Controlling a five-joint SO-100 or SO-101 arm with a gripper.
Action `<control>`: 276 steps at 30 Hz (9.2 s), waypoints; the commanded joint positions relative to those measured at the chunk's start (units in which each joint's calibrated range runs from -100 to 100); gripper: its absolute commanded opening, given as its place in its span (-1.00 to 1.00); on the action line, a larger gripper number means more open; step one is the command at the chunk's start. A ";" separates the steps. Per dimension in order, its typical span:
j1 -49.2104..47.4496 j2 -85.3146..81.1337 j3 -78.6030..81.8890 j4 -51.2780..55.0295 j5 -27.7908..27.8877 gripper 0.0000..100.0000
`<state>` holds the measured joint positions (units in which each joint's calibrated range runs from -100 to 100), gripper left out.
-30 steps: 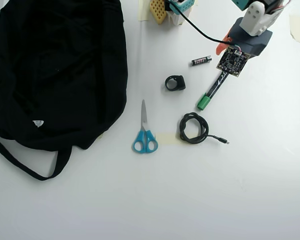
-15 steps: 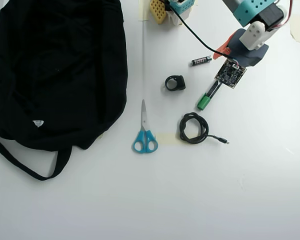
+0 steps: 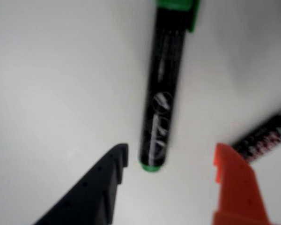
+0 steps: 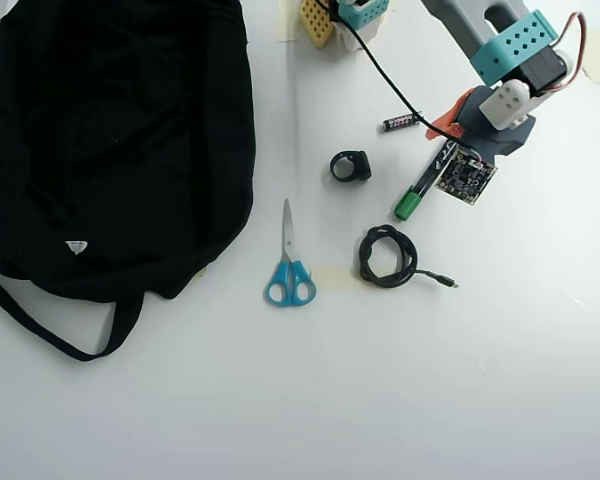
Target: Put the green marker into the black bag
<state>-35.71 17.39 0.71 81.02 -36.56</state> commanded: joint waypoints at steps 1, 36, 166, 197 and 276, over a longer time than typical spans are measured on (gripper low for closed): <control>0.56 0.03 -1.07 -4.62 0.37 -0.48; 3.02 0.45 10.88 -16.16 0.43 -0.47; 7.21 -33.99 13.31 2.53 19.04 -0.96; 56.20 -43.37 9.27 7.09 25.75 -0.96; 21.80 -112.16 87.88 -8.33 32.89 -0.96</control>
<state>-14.11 -93.03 86.08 72.78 -3.64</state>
